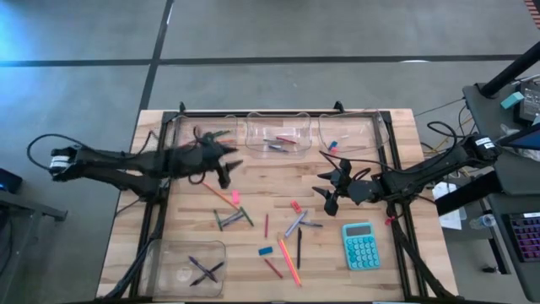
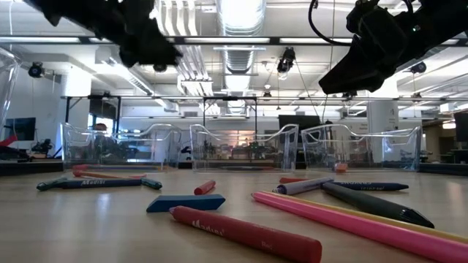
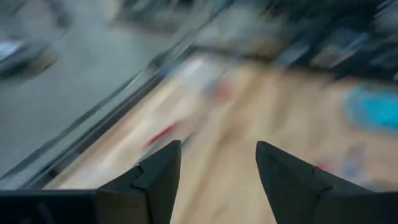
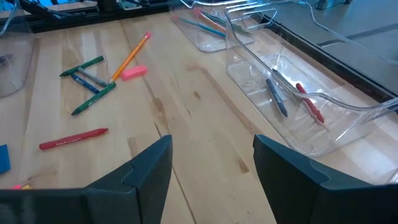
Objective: Sort crayons/erasers/pens/pencils in bins
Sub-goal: Put the blue crayon into the top middle transparent bin
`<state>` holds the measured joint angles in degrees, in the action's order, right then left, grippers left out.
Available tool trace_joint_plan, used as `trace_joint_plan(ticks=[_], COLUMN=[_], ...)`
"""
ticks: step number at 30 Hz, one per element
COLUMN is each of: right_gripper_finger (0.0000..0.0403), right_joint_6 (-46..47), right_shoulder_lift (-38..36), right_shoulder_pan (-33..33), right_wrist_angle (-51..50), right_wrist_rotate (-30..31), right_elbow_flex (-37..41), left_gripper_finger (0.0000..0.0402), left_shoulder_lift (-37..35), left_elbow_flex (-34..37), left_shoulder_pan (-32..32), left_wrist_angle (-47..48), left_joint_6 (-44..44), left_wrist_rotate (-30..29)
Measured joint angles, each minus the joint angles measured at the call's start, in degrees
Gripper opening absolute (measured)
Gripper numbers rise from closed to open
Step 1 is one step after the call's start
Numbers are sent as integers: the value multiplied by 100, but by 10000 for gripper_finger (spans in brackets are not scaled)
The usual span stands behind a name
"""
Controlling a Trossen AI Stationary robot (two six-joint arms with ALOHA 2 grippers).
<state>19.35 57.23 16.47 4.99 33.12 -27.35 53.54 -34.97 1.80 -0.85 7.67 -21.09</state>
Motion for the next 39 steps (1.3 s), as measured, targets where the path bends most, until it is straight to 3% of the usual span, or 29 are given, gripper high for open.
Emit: trace_joint_plan(ticks=[5, 10, 17, 27, 39], right_gripper_finger=[215, 215, 215, 215, 215], right_joint_6=[2, 80, 524, 770, 218], right_shoulder_lift=[0, 0, 97, 1711, 2846], right_shoulder_pan=[0, 0, 48, 525, 762], right_wrist_angle=[-1, 4, 22, 1073, 1032], right_wrist_rotate=[-1, -10, -966, -1071, -1569], right_elbow_flex=[4, 8, 66, -15, -827], left_gripper_finger=[185, 184, 184, 184, 184], left_shoulder_lift=[242, 743, 927, 933, 933], left_elbow_flex=[865, 1397, 1453, 1441, 1444], left_shoulder_pan=[-802, -1197, -1243, -1326, -1326], left_wrist_angle=[-2614, -4049, -4053, -4060, -4012], left_joint_6=[-47, -203, 96, 94, -93], left_wrist_rotate=[154, 154, 160, 347, 431])
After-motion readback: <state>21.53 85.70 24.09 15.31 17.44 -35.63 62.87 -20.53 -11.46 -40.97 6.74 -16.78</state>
